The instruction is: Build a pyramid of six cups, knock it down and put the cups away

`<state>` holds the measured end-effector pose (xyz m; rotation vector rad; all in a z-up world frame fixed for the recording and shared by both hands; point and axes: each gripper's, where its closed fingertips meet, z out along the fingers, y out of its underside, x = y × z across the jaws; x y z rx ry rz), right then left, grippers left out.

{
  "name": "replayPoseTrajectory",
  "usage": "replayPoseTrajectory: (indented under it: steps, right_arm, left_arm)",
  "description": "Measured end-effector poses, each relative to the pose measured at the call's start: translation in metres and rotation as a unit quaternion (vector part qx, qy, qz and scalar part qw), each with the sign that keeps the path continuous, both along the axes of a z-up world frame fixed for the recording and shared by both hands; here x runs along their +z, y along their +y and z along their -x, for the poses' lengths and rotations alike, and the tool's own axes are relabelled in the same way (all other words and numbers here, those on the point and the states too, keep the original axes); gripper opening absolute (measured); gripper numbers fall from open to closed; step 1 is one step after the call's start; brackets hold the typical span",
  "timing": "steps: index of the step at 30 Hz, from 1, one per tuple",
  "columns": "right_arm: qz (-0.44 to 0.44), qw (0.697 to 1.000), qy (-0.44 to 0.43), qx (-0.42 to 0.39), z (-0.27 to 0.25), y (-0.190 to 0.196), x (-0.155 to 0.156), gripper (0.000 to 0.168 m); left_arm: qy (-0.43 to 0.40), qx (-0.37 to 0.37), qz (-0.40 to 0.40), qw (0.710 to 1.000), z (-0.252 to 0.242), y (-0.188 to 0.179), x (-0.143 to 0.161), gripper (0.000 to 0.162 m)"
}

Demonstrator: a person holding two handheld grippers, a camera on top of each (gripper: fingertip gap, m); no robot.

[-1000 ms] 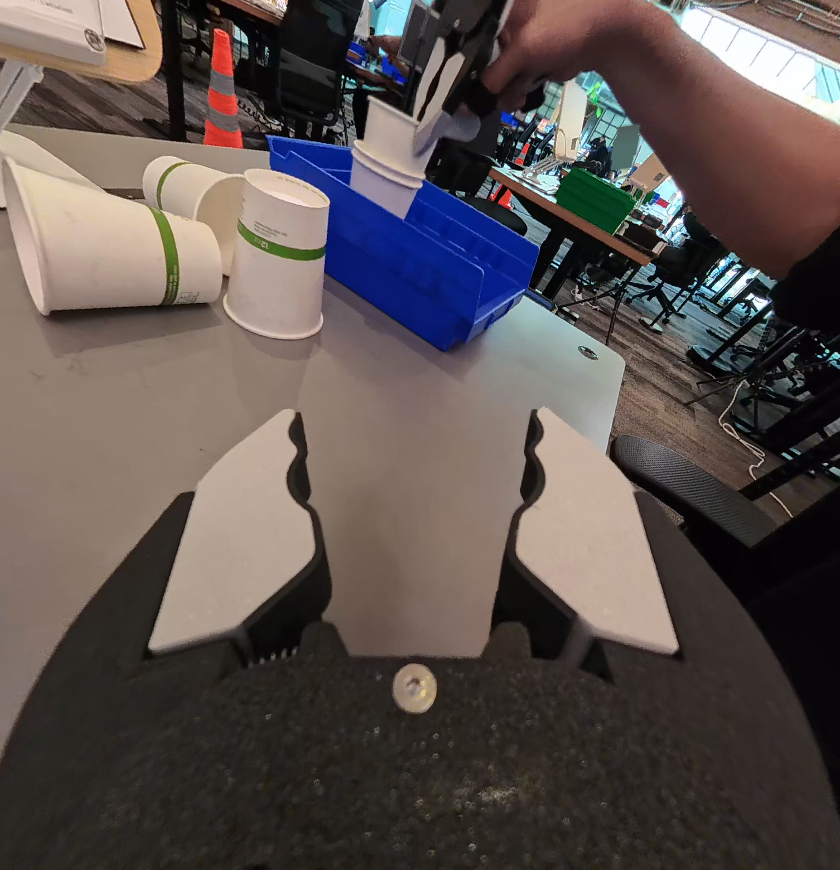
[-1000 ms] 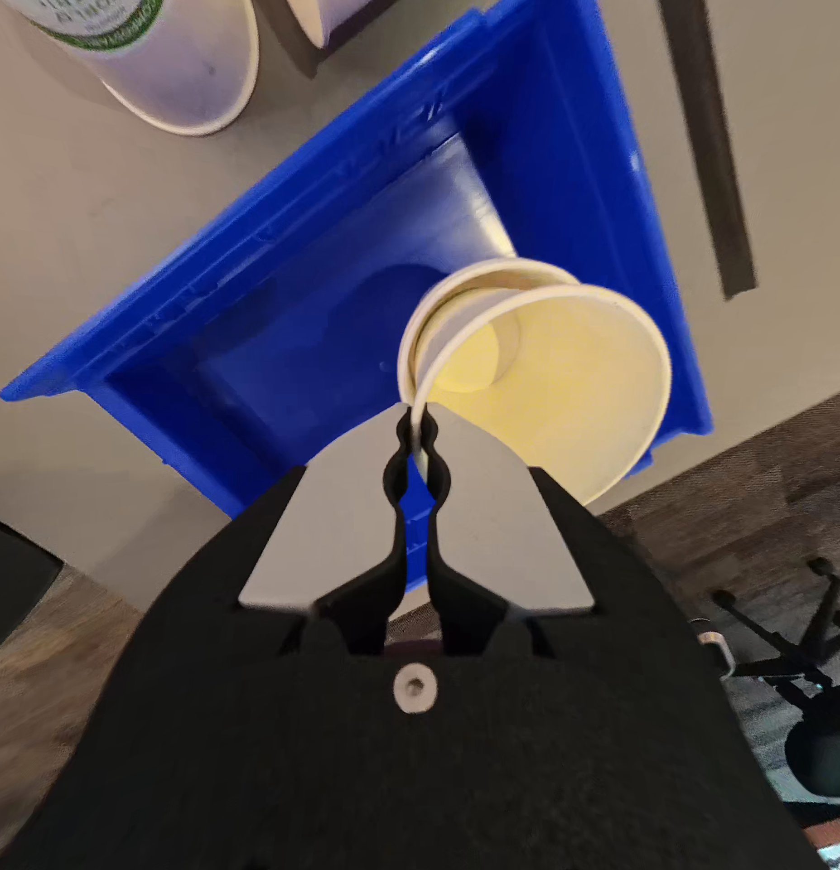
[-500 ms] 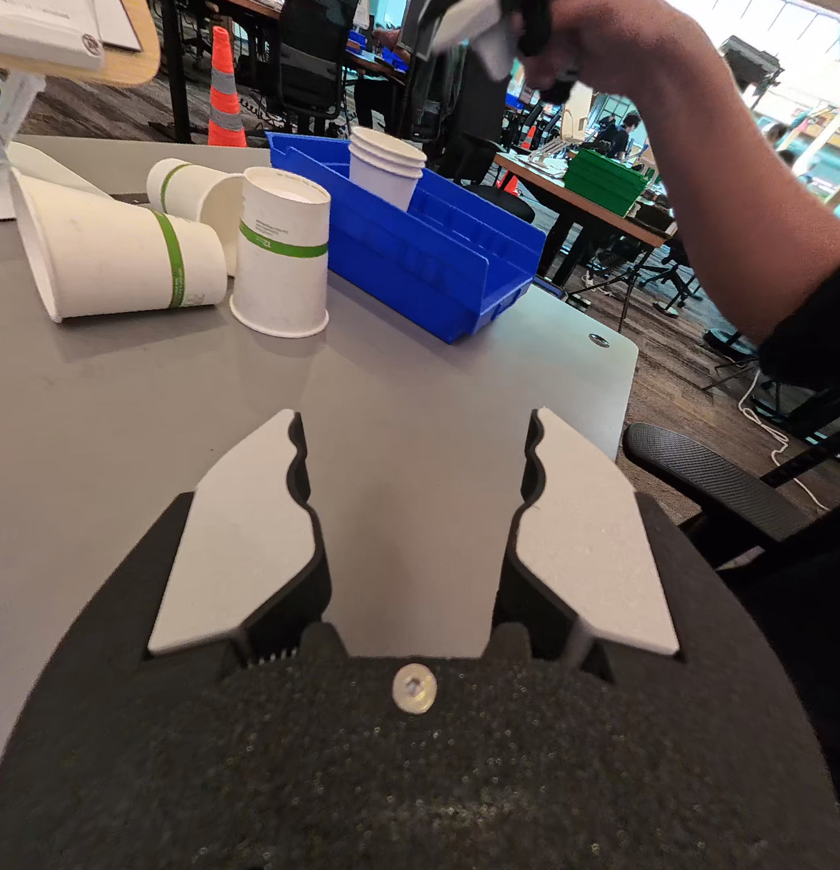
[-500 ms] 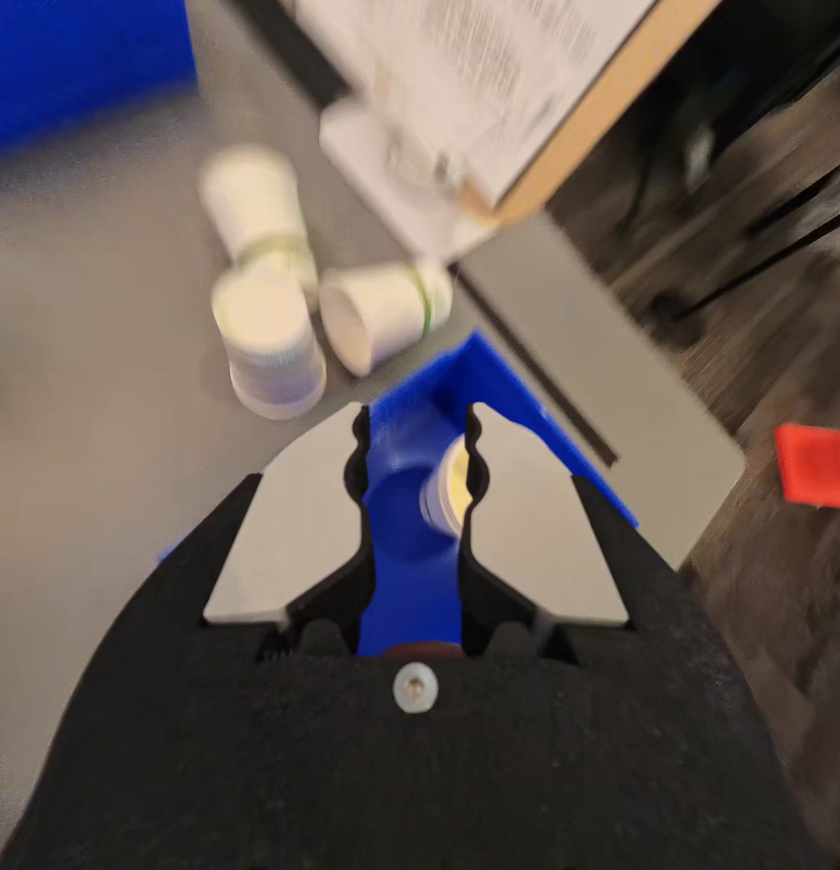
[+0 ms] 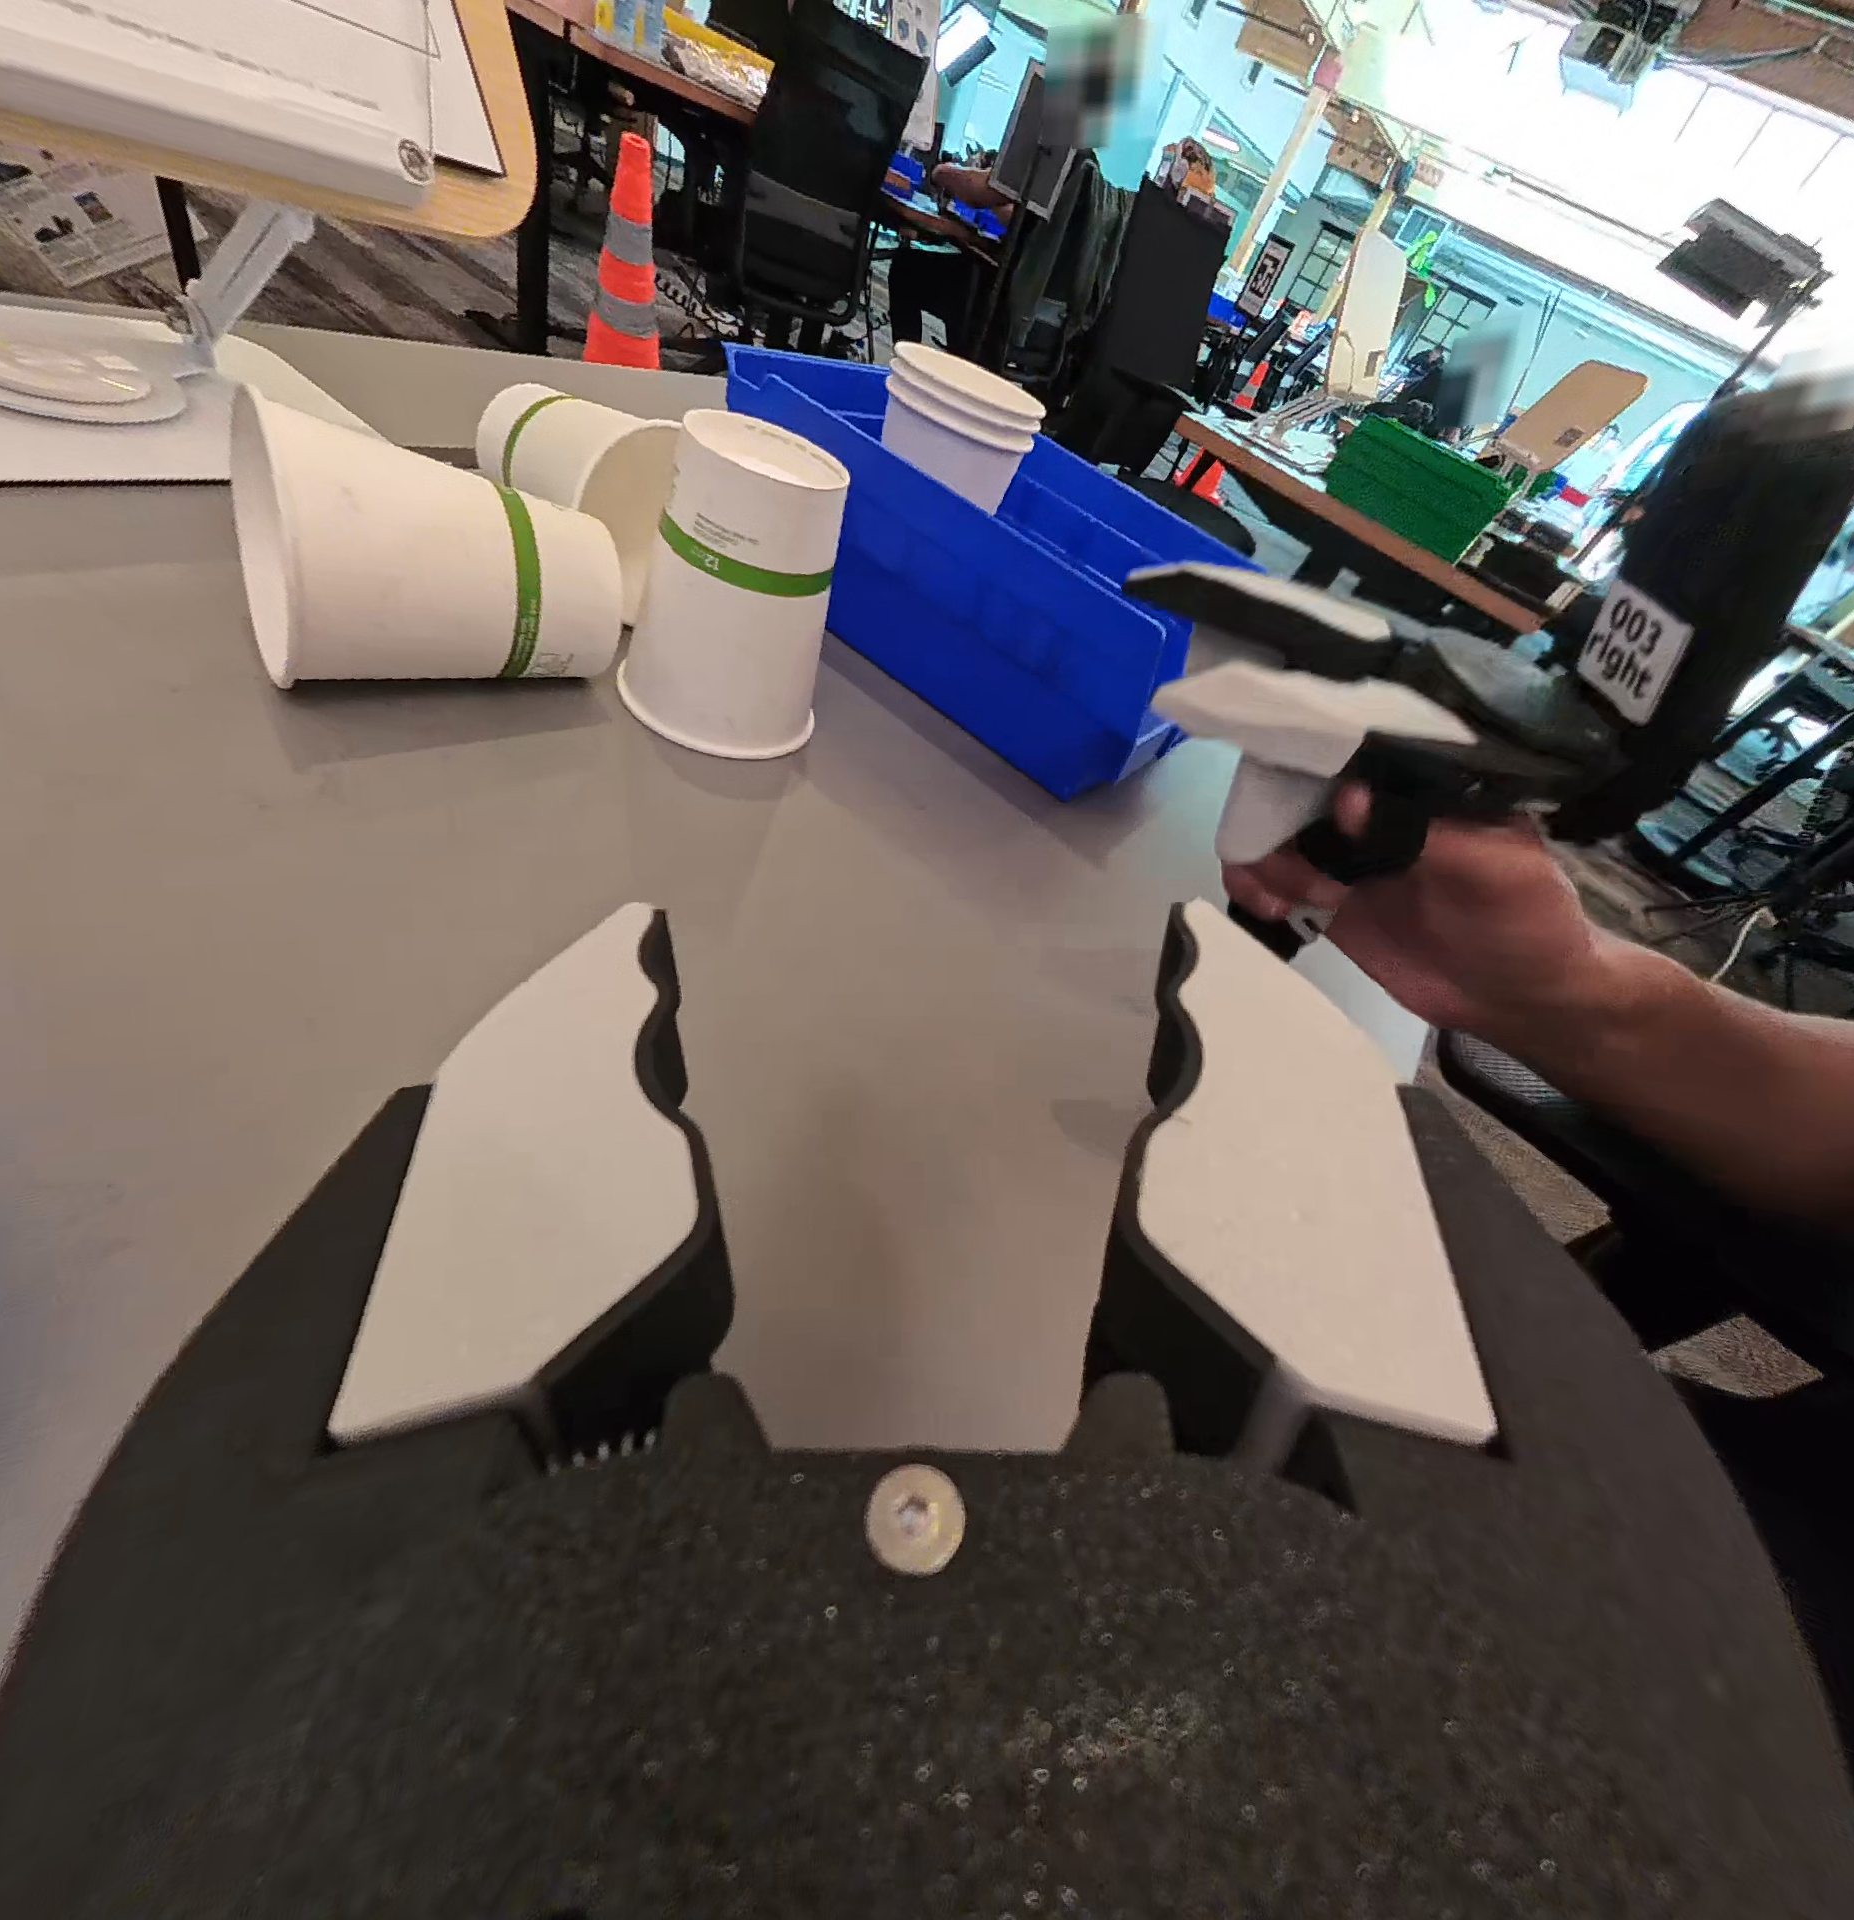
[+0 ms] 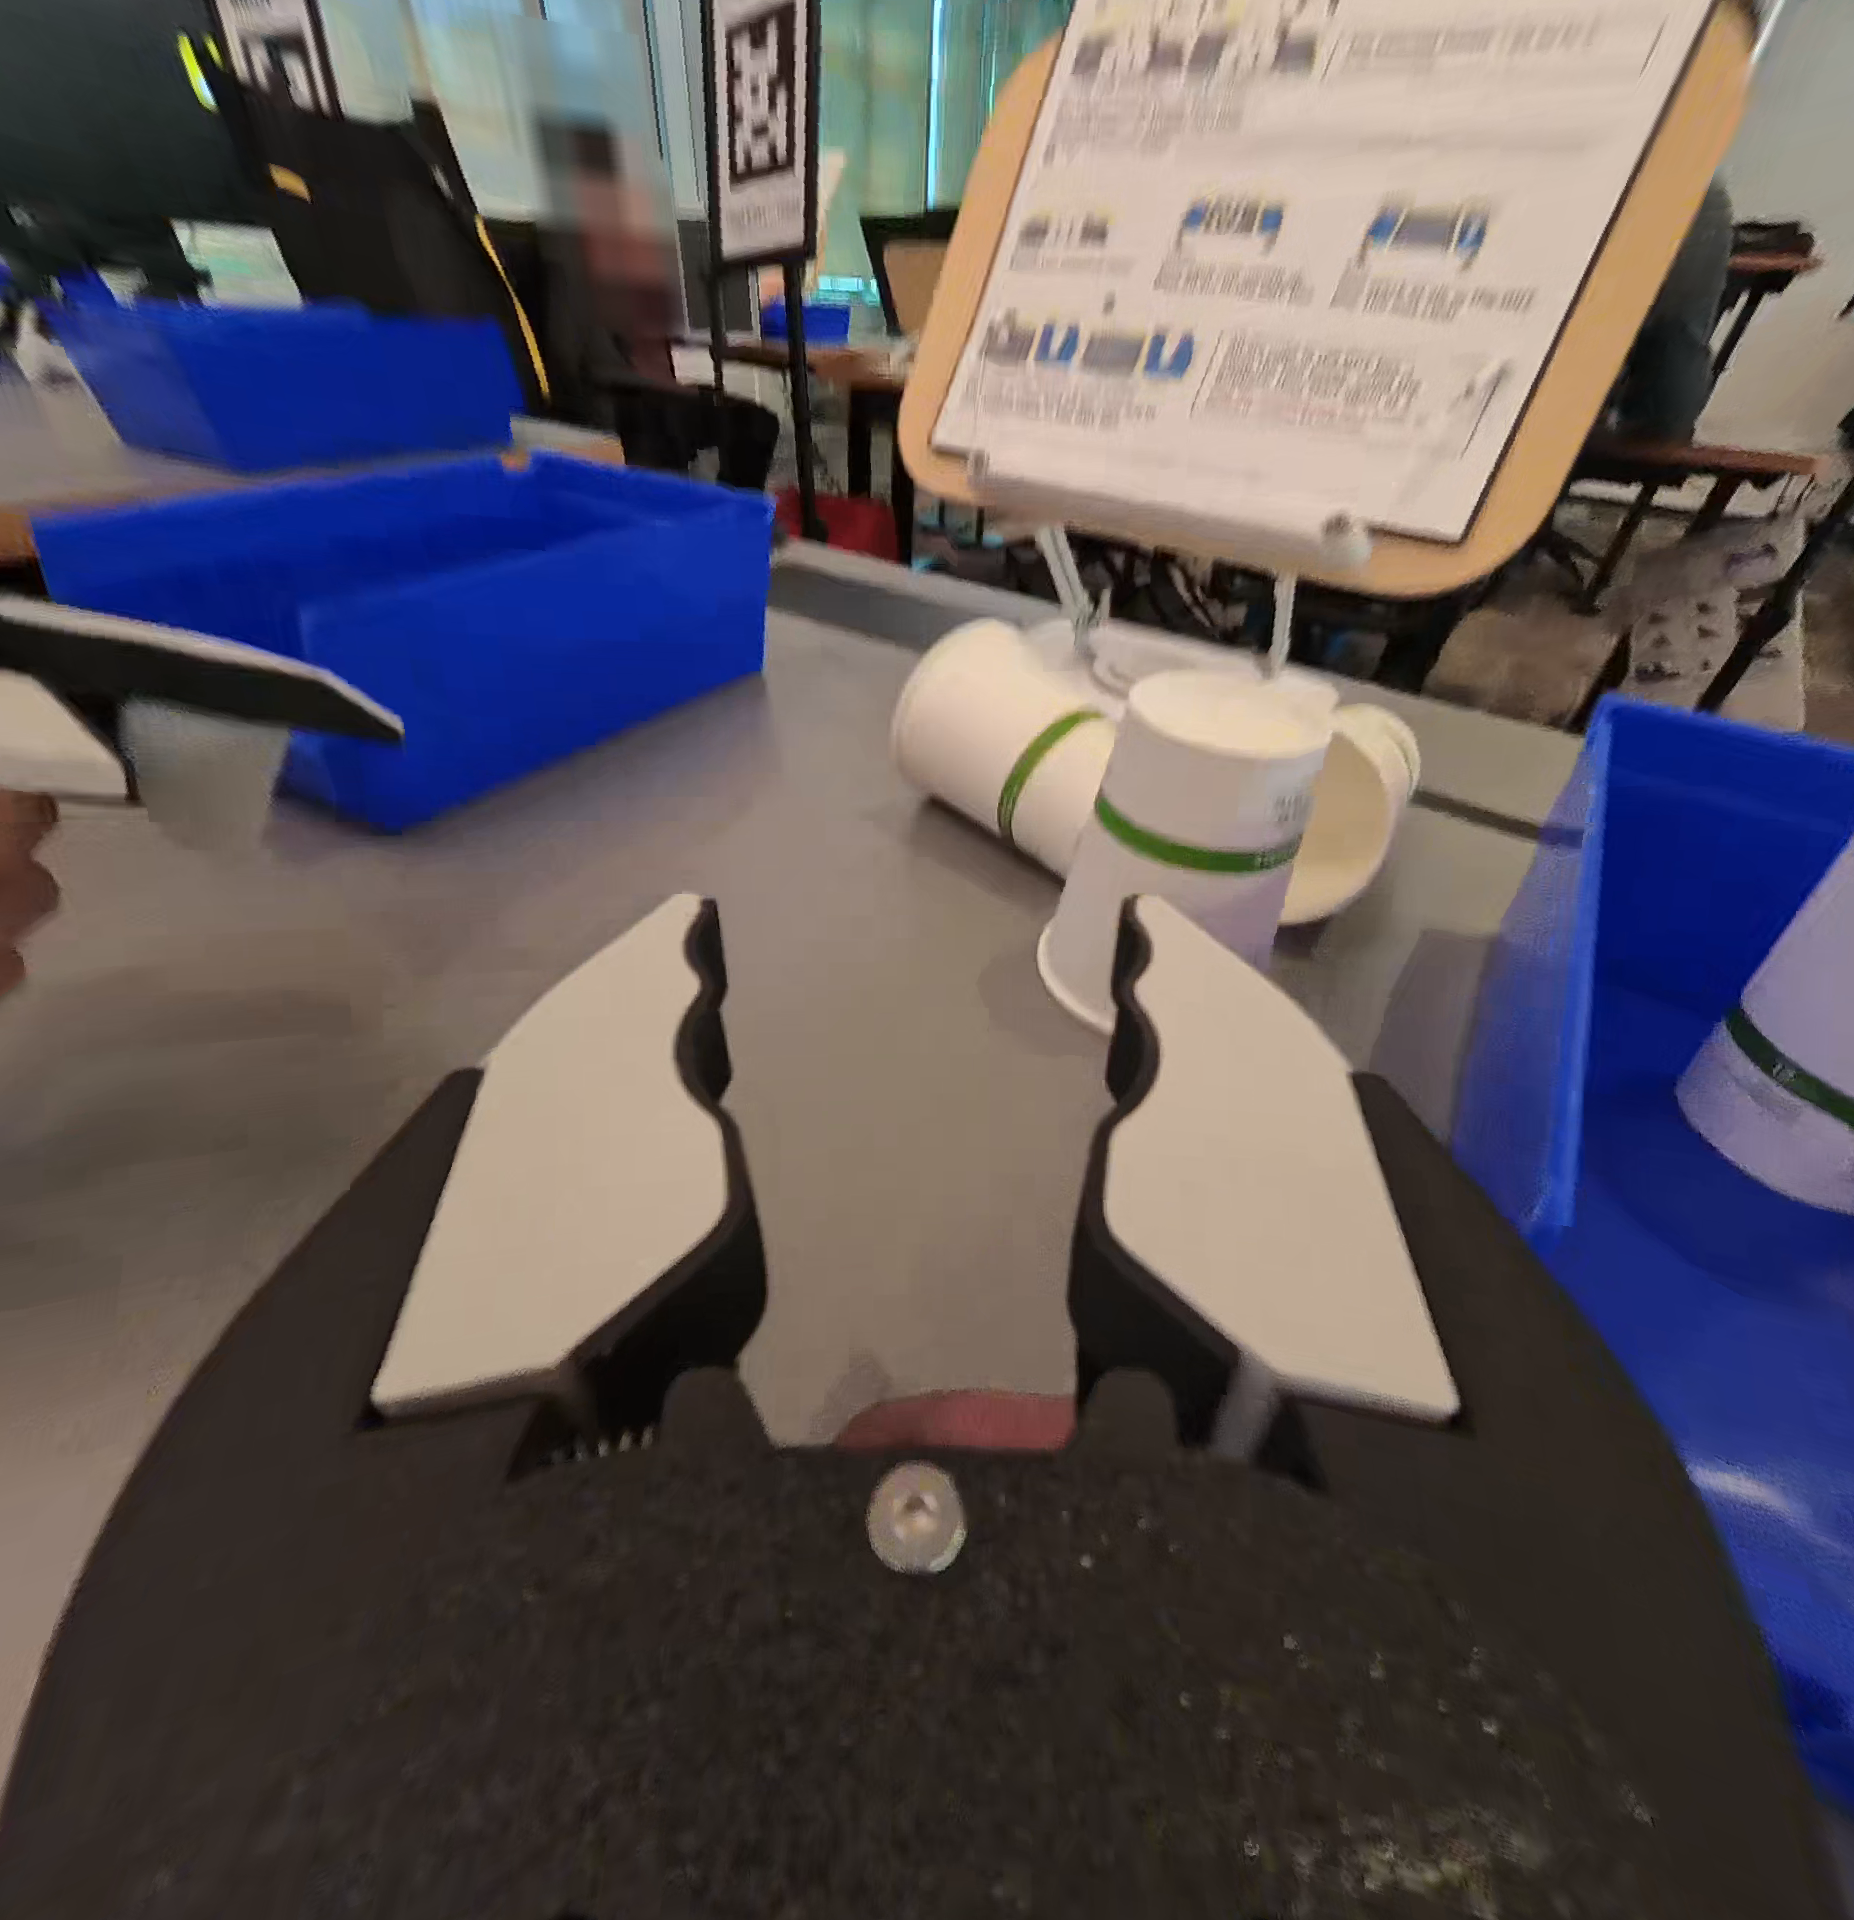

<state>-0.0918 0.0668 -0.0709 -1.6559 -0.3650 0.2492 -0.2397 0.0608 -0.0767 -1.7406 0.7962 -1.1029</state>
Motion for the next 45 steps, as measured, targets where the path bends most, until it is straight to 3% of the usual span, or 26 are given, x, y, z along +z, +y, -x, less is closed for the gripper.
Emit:
replayPoseTrajectory:
  steps: [9,14,19,22,25,29,34,37,41,45]
  right_arm:
    - [0.056,0.998,0.004,0.016,0.003,0.003,-0.022,0.072]
    - [0.112,0.991,-0.050,0.050,0.008,0.015,-0.023,0.080]
    - [0.183,0.962,-0.176,0.099,0.022,0.070,0.019,0.089]
    - [0.225,0.928,-0.266,0.132,0.046,0.118,0.033,0.092]
    - [0.278,0.878,-0.369,0.127,0.059,0.172,0.015,0.095]
    - [0.328,0.833,-0.431,0.110,0.071,0.229,-0.026,0.098]
    - [0.381,0.809,-0.435,0.108,0.076,0.251,-0.073,0.108]
    - [0.400,0.793,-0.450,0.094,0.069,0.254,-0.092,0.101]
    - [0.362,0.810,-0.455,0.073,0.064,0.263,-0.079,0.099]
    - [0.267,0.874,-0.401,0.056,0.066,0.262,-0.016,0.097]
  left_arm:
    - [0.011,-0.002,0.001,1.000,-0.001,0.002,-0.004,0.086]
    - [0.018,-0.001,0.014,1.000,-0.002,0.003,-0.010,0.086]
    - [0.029,-0.010,0.027,0.999,-0.006,0.002,-0.019,0.086]
    - [0.032,-0.014,0.024,0.999,-0.007,0.001,-0.018,0.086]
    - [0.043,-0.013,0.013,0.999,-0.006,0.002,-0.020,0.086]
    - [0.046,-0.014,0.016,0.999,-0.003,0.001,-0.021,0.086]
    - [0.045,-0.018,0.021,0.999,0.002,-0.002,-0.023,0.086]
    - [0.037,-0.023,0.030,0.999,0.004,-0.001,-0.022,0.086]
    - [0.039,-0.026,0.030,0.998,0.003,-0.002,-0.022,0.085]
    - [0.045,-0.030,0.023,0.998,0.000,-0.003,-0.022,0.085]
